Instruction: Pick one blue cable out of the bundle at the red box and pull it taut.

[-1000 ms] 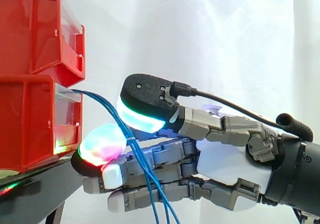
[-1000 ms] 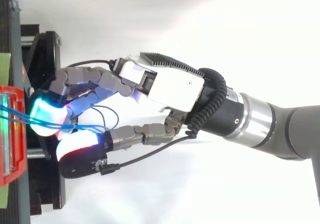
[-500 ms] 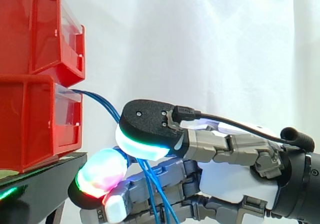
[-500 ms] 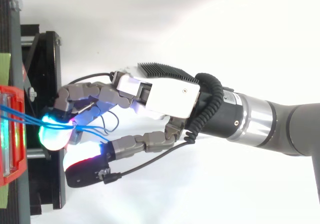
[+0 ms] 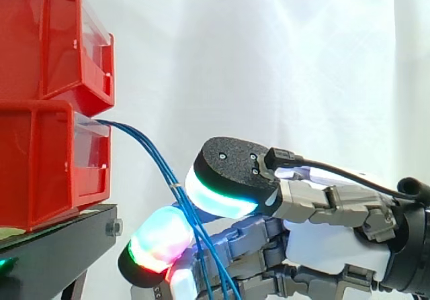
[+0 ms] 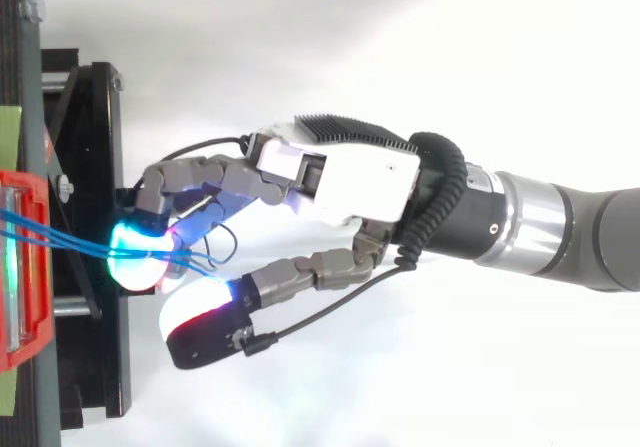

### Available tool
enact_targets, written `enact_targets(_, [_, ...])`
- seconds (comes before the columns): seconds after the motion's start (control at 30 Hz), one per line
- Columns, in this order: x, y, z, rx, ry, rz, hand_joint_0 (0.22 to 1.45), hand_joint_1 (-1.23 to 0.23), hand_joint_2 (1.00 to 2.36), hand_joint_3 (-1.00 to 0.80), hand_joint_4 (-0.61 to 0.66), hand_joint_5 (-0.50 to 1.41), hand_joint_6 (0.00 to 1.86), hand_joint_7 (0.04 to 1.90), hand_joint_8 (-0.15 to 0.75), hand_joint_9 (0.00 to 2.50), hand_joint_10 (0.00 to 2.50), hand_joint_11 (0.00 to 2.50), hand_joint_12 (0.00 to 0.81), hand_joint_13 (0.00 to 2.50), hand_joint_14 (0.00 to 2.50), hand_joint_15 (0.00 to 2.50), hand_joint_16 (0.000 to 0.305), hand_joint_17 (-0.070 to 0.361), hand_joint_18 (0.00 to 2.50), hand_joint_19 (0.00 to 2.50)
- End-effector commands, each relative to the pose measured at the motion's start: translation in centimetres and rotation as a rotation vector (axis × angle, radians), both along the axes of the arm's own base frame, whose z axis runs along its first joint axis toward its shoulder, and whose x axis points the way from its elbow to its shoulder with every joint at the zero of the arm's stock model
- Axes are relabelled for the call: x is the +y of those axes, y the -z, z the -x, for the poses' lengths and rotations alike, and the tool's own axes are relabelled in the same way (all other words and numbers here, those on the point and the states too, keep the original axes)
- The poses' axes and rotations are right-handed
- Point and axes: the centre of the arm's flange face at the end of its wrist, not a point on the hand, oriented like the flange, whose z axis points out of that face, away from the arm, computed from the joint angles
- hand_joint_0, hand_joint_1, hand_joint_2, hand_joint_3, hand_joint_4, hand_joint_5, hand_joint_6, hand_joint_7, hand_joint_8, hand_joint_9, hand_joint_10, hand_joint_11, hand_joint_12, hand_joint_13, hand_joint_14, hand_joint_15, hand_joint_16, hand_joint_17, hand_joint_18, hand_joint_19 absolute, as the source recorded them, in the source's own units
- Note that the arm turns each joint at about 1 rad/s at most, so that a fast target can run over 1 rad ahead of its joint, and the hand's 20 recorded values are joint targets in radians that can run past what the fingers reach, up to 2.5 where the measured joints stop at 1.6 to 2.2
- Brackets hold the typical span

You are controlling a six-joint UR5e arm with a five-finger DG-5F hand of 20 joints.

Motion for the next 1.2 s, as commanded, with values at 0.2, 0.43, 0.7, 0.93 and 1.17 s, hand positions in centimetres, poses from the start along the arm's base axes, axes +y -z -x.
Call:
enact_targets(0.2, [-1.5,-0.1,0.3,0.008,0.017,-0.012,0.56,-0.64,1.01,-0.38,0.33,-0.1,0.5,1.19,0.377,0.82,0.02,0.74,0.424,0.48,0.01,0.19,0.059,0.132,0.56,0.36])
enact_targets(0.43, [-1.7,-1.3,-0.5,-0.02,0.038,-0.014,0.56,-0.64,1.01,-0.39,0.31,-0.1,0.5,1.21,0.381,0.83,0.02,0.75,0.426,0.49,0.01,0.19,0.059,0.132,0.57,0.36])
enact_targets(0.7, [-1.7,-2.6,-1.2,-0.043,0.05,-0.009,0.57,-0.71,1.01,-0.39,0.27,-0.09,0.5,1.29,0.381,0.82,0.02,0.76,0.423,0.5,0.01,0.19,0.058,0.131,0.58,0.36])
enact_targets(0.93, [-1.5,-2.4,-1.2,-0.029,0.062,0.037,0.57,-0.74,1.01,-0.4,0.27,-0.09,0.5,1.33,0.377,0.81,0.01,0.78,0.424,0.5,0.01,0.19,0.058,0.131,0.58,0.36])
enact_targets(1.17, [-0.9,-2.0,-0.9,-0.006,0.065,0.057,0.57,-0.79,1.01,-0.41,0.26,-0.1,0.51,1.39,0.38,0.8,0.02,0.8,0.423,0.5,0.01,0.19,0.058,0.131,0.59,0.35])
